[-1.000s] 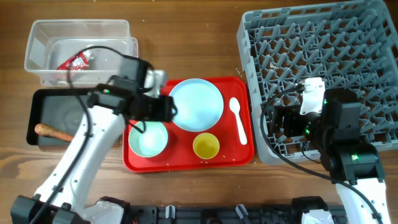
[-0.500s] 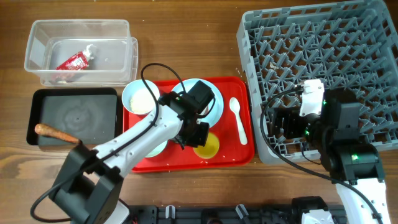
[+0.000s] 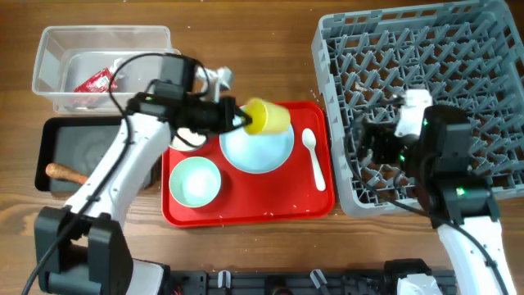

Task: Sort waste into correct bins and load items into the dishwasher rack
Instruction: 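Lift the yellow cup with the left gripper toward the right gripper, then hand the yellow cup from the left gripper to the right gripper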

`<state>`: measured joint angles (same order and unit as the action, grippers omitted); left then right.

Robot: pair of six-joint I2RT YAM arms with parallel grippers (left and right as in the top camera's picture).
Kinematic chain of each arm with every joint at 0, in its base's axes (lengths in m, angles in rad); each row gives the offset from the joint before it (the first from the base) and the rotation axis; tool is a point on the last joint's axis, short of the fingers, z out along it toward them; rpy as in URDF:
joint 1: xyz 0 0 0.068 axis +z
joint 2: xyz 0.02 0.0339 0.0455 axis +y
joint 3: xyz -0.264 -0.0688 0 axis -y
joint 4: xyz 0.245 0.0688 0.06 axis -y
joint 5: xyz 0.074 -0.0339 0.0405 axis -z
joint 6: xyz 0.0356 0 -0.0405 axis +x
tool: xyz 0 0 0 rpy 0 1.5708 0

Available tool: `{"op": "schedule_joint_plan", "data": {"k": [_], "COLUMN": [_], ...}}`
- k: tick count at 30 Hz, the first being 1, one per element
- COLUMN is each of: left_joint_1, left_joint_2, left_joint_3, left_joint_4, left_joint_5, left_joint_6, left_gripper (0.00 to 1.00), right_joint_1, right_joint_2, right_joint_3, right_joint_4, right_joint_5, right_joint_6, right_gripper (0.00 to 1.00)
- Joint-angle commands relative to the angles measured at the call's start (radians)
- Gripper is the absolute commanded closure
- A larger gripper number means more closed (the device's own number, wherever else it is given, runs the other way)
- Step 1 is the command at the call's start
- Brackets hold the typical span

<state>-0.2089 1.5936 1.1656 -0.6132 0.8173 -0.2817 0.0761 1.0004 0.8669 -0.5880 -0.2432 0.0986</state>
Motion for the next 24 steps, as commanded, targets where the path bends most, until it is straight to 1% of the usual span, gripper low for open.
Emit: {"op": "schedule_joint_plan", "data": {"k": [1, 2, 3, 9, 14, 20, 24], "left_joint_1": [0.045, 0.049, 0.049, 0.045, -0.007, -0.094, -0.115], "left_joint_2": [0.031, 0.035, 0.039, 0.039, 0.039, 0.039, 0.039], "left_joint_3": [0.014, 0.014, 0.014, 0.014, 0.014, 0.014, 0.014], "left_joint_4": [0.098, 0.114, 0.126, 0.129, 0.145, 0.299, 0.298], "left_joint_5": [0.387, 0.428, 0.478, 0.555, 0.578, 0.566, 0.552], "left_joint_6": [0.004, 0.005, 0.005, 0.005, 0.002, -0.128, -0.131], "left_gripper": [0.96, 0.96, 0.96, 0.96, 0.96, 0.96, 0.96], "right_joint_1": [0.005, 0.005, 0.005, 0.005, 0.005, 0.005, 0.005], "right_joint_2": [0.075, 0.098, 0.134, 0.252, 0.294, 0.299, 0.298], "right_joint_3": [0.022, 0.022, 0.022, 0.022, 0.022, 0.022, 0.022], "right_joint_4": [0.119, 0.157, 0.209, 0.345, 0.402, 0.418, 0.436], "right_joint_5": [-0.579, -0.689, -0.861, -1.126, -1.145, -1.145, -1.146], "right_joint_6": [-0.153, -0.190, -0.256, -0.306, -0.306, -0.305, -0.293], "right_gripper": [0.00, 0.00, 0.00, 0.00, 0.00, 0.01, 0.02]}}
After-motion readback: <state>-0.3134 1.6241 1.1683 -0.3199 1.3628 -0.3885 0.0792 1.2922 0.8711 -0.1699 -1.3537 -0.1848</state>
